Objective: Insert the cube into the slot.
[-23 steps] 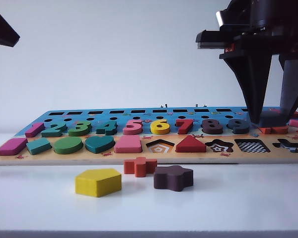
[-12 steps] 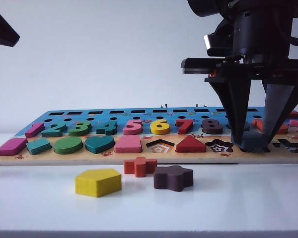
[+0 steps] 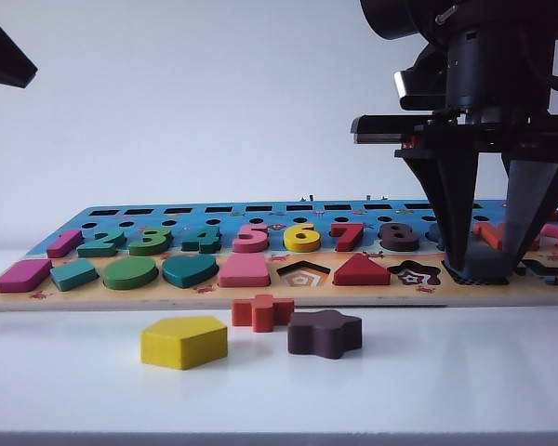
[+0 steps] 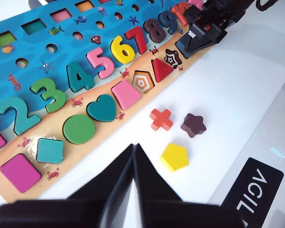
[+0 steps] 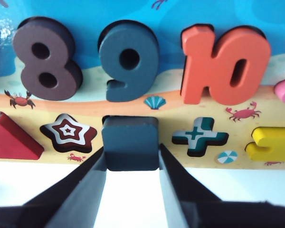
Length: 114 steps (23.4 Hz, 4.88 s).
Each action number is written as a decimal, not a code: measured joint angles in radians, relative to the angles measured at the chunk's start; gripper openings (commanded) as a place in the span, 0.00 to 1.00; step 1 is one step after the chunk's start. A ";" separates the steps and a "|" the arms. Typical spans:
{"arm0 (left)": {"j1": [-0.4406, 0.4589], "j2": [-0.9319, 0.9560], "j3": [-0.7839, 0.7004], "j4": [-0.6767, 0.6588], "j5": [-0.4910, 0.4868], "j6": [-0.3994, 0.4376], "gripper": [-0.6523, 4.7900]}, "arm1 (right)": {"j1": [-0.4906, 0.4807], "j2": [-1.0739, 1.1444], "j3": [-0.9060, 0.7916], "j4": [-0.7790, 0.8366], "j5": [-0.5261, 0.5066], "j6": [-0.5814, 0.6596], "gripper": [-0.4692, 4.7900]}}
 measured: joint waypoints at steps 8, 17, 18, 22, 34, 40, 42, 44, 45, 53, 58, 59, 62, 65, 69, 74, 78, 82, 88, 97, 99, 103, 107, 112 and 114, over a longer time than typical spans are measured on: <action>0.000 0.000 0.000 0.000 0.000 0.000 0.13 | 0.000 0.000 0.000 0.003 -0.003 0.000 0.08; 0.000 0.000 0.000 0.000 0.000 0.000 0.13 | -0.003 0.000 0.000 0.011 -0.023 0.000 0.11; 0.000 0.000 0.000 0.000 0.000 0.000 0.13 | -0.003 0.000 0.000 0.014 -0.027 0.000 0.12; 0.000 0.000 0.000 0.000 0.000 0.000 0.13 | -0.002 0.000 0.000 0.026 -0.037 0.000 0.17; 0.000 0.000 0.000 0.000 0.000 0.000 0.13 | -0.002 0.000 0.000 0.026 -0.041 0.000 0.33; 0.000 0.000 0.000 0.000 0.000 0.000 0.13 | -0.002 0.000 0.000 0.026 -0.041 0.000 0.39; 0.000 0.000 0.000 0.000 0.000 0.000 0.13 | -0.002 0.000 0.000 0.026 -0.041 0.000 0.41; 0.000 0.000 0.000 0.000 0.000 0.000 0.13 | -0.002 0.000 0.000 0.026 -0.041 0.000 0.44; 0.000 0.000 0.000 0.000 0.000 0.000 0.13 | -0.002 0.000 0.000 0.026 -0.041 0.000 0.45; 0.000 0.000 0.000 0.000 0.000 0.000 0.13 | -0.002 0.000 0.000 0.034 -0.045 -0.002 0.51; 0.000 0.000 0.000 0.000 0.000 0.000 0.13 | -0.002 0.000 0.000 0.037 -0.045 -0.002 0.57; 0.000 0.000 0.000 0.000 0.000 0.000 0.13 | -0.002 0.000 0.000 0.040 -0.045 -0.002 0.59; 0.000 0.000 0.000 0.000 0.000 0.000 0.13 | -0.002 -0.003 0.000 0.045 -0.045 -0.003 0.63; 0.000 0.000 0.000 0.000 0.000 0.000 0.13 | -0.002 -0.016 0.000 0.045 -0.045 -0.003 0.64; 0.000 0.000 0.000 0.000 0.000 0.000 0.13 | -0.002 -0.051 0.000 0.045 -0.045 -0.002 0.64; 0.000 0.000 0.000 0.000 0.000 0.000 0.13 | 0.005 -0.279 0.034 0.047 -0.045 -0.003 0.56; 0.000 0.000 0.000 0.000 0.000 0.000 0.13 | 0.004 -0.490 0.048 0.118 -0.050 -0.040 0.31; 0.000 0.000 0.000 0.000 0.000 0.000 0.13 | 0.004 -0.657 0.047 0.159 -0.052 -0.162 0.08; 0.000 0.000 0.000 0.000 0.000 0.000 0.13 | 0.005 -0.811 0.046 0.158 -0.052 -0.340 0.07; 0.000 0.000 0.000 0.000 0.000 0.000 0.13 | 0.005 -1.106 -0.262 0.300 -0.117 -0.476 0.07; 0.000 0.000 0.000 0.000 0.000 0.000 0.13 | 0.005 -1.181 -0.346 0.369 -0.139 -0.446 0.07; 0.000 0.000 0.000 0.003 0.000 0.000 0.13 | 0.005 -1.357 -0.521 0.480 -0.171 -0.357 0.07; 0.039 0.000 0.000 0.034 0.000 0.000 0.13 | 0.005 -1.522 -0.680 0.488 -0.134 -0.272 0.07; 0.111 -0.001 0.000 0.142 0.000 0.000 0.13 | 0.005 -1.510 -0.734 0.498 -0.126 -0.263 0.07; 0.147 -0.002 0.000 0.180 0.002 0.000 0.13 | 0.004 -1.526 -0.767 0.505 -0.093 -0.264 0.07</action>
